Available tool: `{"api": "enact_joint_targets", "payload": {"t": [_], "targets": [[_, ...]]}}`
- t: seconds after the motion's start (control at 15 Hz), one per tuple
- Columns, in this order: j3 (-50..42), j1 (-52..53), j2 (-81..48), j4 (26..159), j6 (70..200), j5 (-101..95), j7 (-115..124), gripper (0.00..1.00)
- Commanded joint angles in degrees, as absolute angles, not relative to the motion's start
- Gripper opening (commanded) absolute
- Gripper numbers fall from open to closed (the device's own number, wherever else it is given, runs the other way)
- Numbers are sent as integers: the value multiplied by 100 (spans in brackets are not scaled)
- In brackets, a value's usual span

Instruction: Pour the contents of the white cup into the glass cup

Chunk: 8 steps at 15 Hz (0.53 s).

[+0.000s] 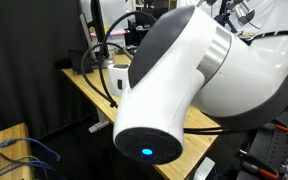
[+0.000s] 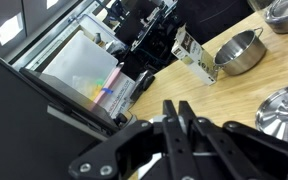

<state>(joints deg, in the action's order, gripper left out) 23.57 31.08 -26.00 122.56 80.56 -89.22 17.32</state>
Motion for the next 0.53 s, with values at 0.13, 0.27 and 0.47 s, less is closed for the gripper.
{"api": "enact_joint_targets", "payload": {"t": [0.13, 0.27, 0.47], "targets": [[2431, 2913, -2606, 12103, 8148, -8621, 1957, 2], [2463, 2821, -2585, 12069, 8313, -8318, 2049, 2], [2470, 2747, -2561, 12040, 8596, -7833, 2195, 2]]}}
